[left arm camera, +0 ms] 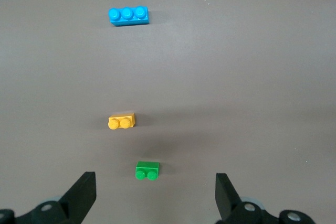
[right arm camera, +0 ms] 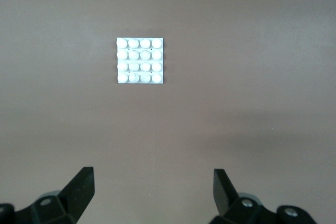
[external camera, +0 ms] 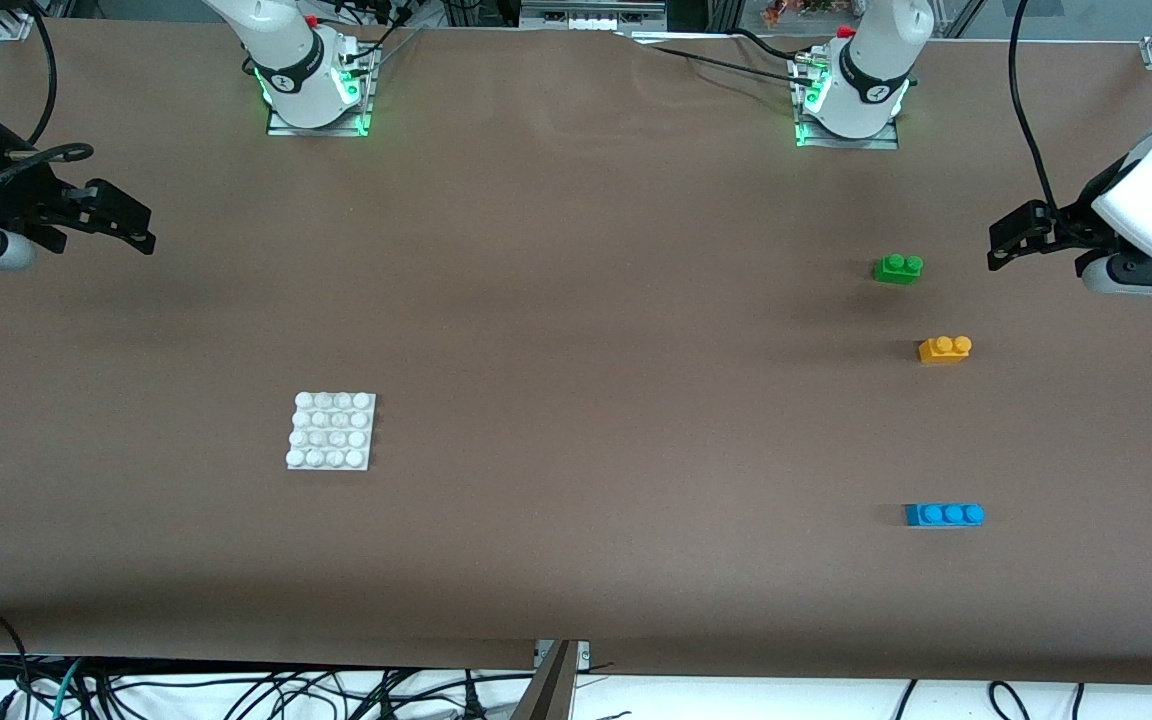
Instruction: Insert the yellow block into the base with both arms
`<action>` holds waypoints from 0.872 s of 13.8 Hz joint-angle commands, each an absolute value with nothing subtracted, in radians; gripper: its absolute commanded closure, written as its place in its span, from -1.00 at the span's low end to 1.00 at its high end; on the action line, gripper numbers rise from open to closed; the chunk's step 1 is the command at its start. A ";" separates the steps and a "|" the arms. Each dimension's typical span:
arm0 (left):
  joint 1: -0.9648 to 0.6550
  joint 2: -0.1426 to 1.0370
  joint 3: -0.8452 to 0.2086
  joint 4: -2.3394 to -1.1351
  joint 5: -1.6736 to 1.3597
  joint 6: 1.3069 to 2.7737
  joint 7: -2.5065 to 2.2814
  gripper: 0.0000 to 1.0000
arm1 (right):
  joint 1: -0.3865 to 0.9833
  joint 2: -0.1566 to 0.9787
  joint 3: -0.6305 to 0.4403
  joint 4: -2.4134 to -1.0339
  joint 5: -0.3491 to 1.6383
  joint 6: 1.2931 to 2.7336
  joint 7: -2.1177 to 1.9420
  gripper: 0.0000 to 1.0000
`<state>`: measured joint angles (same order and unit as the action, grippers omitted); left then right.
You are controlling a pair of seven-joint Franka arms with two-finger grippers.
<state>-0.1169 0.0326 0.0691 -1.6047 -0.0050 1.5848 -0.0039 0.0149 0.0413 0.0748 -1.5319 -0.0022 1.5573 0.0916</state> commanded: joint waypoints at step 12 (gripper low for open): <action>-0.115 0.023 0.074 -1.603 -0.031 1.571 0.011 -1.00 | 0.011 0.046 0.077 -1.509 -0.006 1.600 0.101 -1.00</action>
